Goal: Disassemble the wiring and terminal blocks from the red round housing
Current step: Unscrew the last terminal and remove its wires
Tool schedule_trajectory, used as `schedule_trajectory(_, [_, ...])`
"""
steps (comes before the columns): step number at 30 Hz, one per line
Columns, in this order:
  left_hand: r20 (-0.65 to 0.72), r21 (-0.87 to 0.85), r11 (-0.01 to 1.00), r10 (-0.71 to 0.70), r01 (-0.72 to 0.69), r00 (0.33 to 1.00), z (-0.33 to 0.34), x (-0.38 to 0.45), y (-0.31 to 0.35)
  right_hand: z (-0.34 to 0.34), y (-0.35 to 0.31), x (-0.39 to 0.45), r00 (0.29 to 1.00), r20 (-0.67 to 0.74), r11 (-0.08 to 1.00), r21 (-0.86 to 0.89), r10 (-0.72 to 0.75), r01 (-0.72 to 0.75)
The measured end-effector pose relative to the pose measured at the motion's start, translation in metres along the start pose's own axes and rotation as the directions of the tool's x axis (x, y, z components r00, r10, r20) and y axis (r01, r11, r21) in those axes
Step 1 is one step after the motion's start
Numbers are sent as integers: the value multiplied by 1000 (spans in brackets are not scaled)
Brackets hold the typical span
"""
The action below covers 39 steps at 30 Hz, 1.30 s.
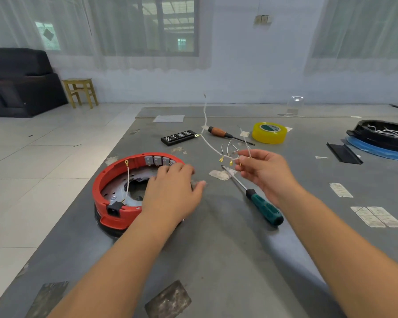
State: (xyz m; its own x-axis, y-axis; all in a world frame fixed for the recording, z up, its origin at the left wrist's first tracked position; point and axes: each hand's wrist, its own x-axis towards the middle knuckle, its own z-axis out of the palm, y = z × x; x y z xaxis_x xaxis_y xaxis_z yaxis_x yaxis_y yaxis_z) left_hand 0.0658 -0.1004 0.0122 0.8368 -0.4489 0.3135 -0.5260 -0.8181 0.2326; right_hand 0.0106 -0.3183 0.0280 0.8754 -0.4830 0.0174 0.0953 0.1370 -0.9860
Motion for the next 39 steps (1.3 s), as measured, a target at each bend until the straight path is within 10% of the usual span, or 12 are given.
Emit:
schedule_trajectory(6, [-42,417,908,70,-46,997,20,-5,3,-32,-16,80,979,-181,952,-269,97,-144])
schedule_trajectory(18, [-43,417,906,103,-76,994,31,-8,-3,-38,7,183,923,-305,708,-598,233,-376])
schedule_trajectory(26, [-37,415,906,105,-80,994,31,-6,-2,-33,14,180,974,-214,-48,-975,-68,-218])
schedule_trajectory(31, [-36,410,909,102,-79,994,29,-7,-1,-5,29,167,954,281,-11,-959,99,284])
schedule_trajectory(39, [-63,411,909,103,-68,993,30,-9,-2,-15,40,165,943,249,-142,-948,222,284])
